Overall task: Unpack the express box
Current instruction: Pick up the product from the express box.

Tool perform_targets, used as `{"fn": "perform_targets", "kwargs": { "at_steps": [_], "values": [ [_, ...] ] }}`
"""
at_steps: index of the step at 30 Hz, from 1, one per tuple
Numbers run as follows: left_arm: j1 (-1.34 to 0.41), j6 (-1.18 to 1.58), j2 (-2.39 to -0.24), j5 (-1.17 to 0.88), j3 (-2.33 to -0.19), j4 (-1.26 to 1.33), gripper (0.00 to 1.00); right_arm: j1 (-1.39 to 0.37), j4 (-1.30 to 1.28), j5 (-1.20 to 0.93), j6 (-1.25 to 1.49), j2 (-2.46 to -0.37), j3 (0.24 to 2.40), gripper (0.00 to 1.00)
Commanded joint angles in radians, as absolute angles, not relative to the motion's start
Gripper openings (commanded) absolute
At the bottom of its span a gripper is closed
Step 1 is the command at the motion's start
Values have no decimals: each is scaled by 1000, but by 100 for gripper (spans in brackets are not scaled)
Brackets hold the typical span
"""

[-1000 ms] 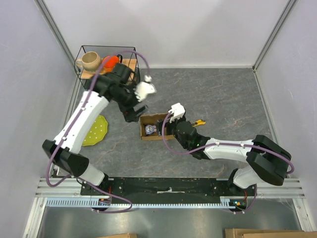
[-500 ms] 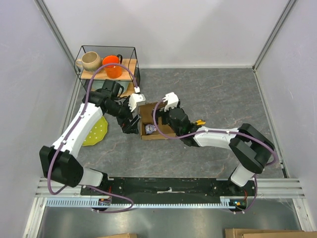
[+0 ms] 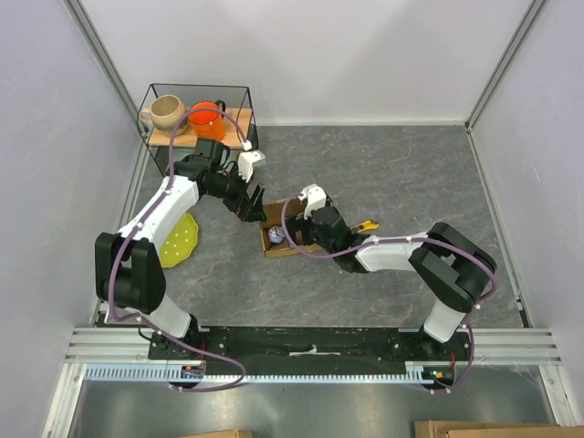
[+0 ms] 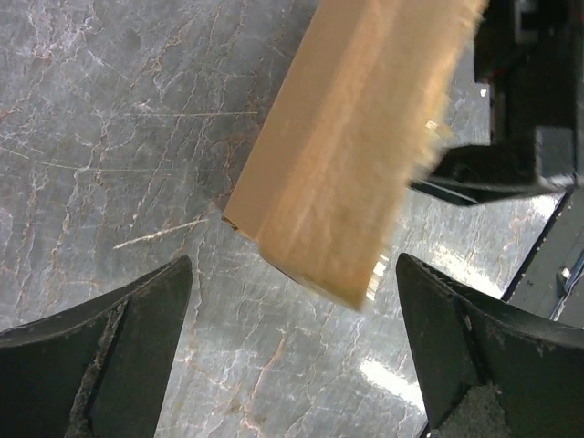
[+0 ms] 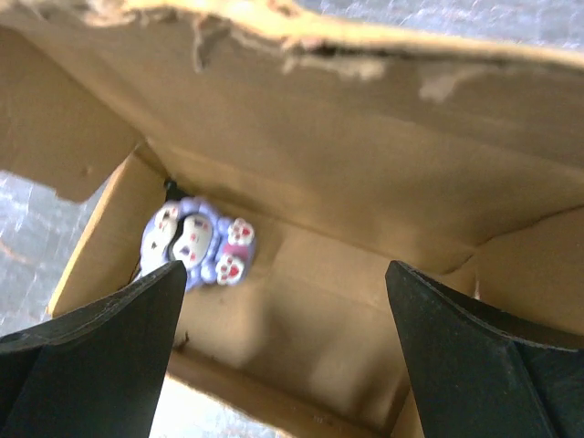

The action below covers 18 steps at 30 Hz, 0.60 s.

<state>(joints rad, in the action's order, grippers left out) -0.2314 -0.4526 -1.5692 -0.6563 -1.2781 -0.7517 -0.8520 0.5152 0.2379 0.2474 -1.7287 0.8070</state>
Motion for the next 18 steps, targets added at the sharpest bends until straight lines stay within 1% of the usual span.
{"fn": "perform_targets", "kwargs": {
  "at_steps": [1, 13, 18],
  "values": [
    [-230, -365, -1629, -680, -1342, -676, 99, -854, 589, 137, 264, -1680, 769, 98],
    [-232, -331, -1721, -744, -1394, -670, 100, -877, 591, 83, 262, -1756, 822, 98],
    [-232, -307, -1752, -746, -1397, -670, 100, -897, 581, 112, 252, -1805, 862, 98]
  ]
}}
